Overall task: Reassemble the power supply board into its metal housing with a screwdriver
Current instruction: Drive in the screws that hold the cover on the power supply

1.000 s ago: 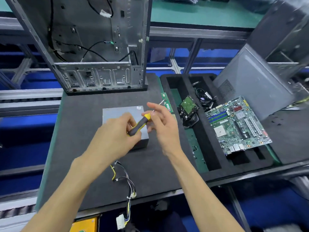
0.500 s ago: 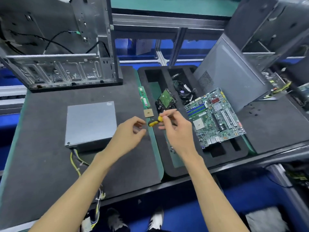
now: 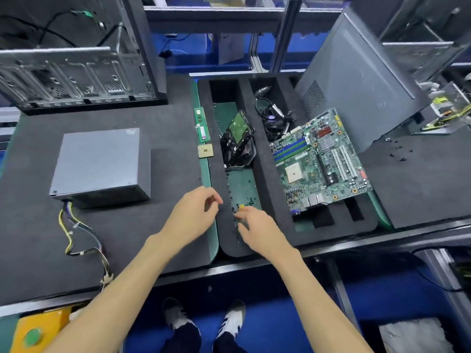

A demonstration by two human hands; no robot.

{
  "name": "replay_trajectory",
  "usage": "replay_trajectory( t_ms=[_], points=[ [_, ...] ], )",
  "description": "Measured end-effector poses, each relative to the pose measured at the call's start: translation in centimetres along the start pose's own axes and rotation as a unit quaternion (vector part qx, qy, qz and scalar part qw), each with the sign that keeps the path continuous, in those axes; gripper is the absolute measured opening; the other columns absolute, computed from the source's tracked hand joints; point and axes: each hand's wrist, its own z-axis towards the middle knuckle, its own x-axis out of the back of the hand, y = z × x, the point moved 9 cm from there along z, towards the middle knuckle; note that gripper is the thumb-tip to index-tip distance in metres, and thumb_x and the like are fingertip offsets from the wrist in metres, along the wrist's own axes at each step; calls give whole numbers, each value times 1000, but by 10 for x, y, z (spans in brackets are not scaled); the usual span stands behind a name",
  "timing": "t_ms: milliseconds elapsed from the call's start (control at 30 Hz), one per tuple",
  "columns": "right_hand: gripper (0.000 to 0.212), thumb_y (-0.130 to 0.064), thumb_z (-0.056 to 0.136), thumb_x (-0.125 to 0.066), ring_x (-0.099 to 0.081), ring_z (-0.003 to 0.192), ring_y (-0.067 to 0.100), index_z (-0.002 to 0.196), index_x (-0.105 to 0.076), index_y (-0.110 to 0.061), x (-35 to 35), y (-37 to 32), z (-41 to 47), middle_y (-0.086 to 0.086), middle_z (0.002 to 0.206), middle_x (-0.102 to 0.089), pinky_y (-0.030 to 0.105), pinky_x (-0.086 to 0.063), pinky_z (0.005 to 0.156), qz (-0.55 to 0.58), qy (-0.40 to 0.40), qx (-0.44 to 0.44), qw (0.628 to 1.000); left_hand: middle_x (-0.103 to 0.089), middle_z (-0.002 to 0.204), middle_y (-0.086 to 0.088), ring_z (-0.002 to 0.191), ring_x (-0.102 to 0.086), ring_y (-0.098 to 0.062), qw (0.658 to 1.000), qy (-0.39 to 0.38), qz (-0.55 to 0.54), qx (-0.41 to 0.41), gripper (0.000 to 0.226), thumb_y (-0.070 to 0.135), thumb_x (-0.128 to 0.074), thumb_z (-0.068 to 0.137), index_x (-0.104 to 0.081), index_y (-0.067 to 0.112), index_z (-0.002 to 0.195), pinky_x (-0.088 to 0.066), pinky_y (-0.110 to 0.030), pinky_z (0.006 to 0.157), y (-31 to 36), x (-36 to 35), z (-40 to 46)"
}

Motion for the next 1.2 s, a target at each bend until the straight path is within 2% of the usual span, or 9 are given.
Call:
replay_trajectory(
  t_ms=[167, 333, 467, 567, 667, 833, 900, 1033, 1200],
  points=[
    [43, -18, 101, -58, -55, 132, 29, 143, -60, -14, -11, 3, -5, 1, 153, -50, 43, -45, 109, -28, -55, 4, 998, -62, 89, 16, 83, -58, -3, 1000, -7, 12, -4, 21, 16, -55, 95, -66, 33, 91, -51, -32, 78, -3, -14, -10],
    [47, -14, 100, -47, -66, 108, 33, 143, -61, -24, -9, 6, -7, 10, 127, -70, 37, -54, 87, -19, -92, -32, 995, -64, 90, 15, 81, -57, -1, 1000, -10, 3, -12, 22, 15, -54, 95, -66, 33, 90, -50, -30, 77, 1, -7, -16],
    [45, -16, 102, -44, -65, 108, 34, 140, -61, -31, 16, 0, 0, 6, 132, -67, 39, -52, 85, -56, -55, -52, 996, -65, 87, 15, 74, -55, 2, 999, 35, -19, -18, 24, 13, -54, 95, -66, 33, 92, -48, -28, 73, 4, 29, -23],
    [29, -23, 104, -47, -65, 95, 20, 124, -67, -30, 61, -25, 15, -1, 117, -68, 35, -50, 77, -16, 75, -42, 996, -63, 80, 15, 74, -57, -6, 990, 137, -39, -3, 19, 16, -54, 94, -59, 35, 93, -51, -33, 72, -6, 81, -36],
    [18, -25, 103, -56, -61, 80, -1, 117, -68, -26, 90, -79, 35, -8, 100, -66, 19, -46, 67, 168, 171, 29, 970, -53, 76, 11, 67, -51, -7, 952, 298, -67, 34, 17, 22, -60, 92, -49, 34, 92, -49, -37, 69, -29, 146, -59],
    [35, -25, 99, -67, -58, 102, -3, 133, -58, -21, 72, -178, 89, -5, 119, -63, 3, -40, 82, 363, 145, 84, 916, -41, 99, 11, 90, -43, -11, 861, 501, 0, 84, 36, 46, -65, 87, -44, 23, 105, -39, -29, 80, -80, 233, -110],
    [55, -33, 98, -68, -51, 120, 6, 147, -45, -22, 56, -202, 112, -6, 136, -53, 15, -38, 95, 382, 124, 69, 913, -44, 109, 5, 102, -45, -17, 869, 460, -21, 181, 57, 59, -66, 85, -46, 16, 117, -42, -36, 90, -121, 242, -112],
    [77, -44, 99, -65, -39, 132, 6, 161, -23, -25, 13, -223, 146, -11, 151, -35, 25, -34, 104, 430, 57, 14, 901, -61, 100, 0, 97, -59, -16, 885, 160, -248, 361, 88, 83, -58, 74, -46, 15, 128, -52, -36, 91, -187, 188, -103],
    [33, -21, 101, -61, -63, 104, 13, 131, -47, -21, -11, -225, 162, -3, 122, -62, 23, -53, 83, 508, 72, -31, 858, -63, 118, -4, 90, -75, -11, 841, 151, -416, 311, 50, 48, -67, 91, -42, 22, 126, -60, -51, 86, -188, 165, -92]
  ],
)
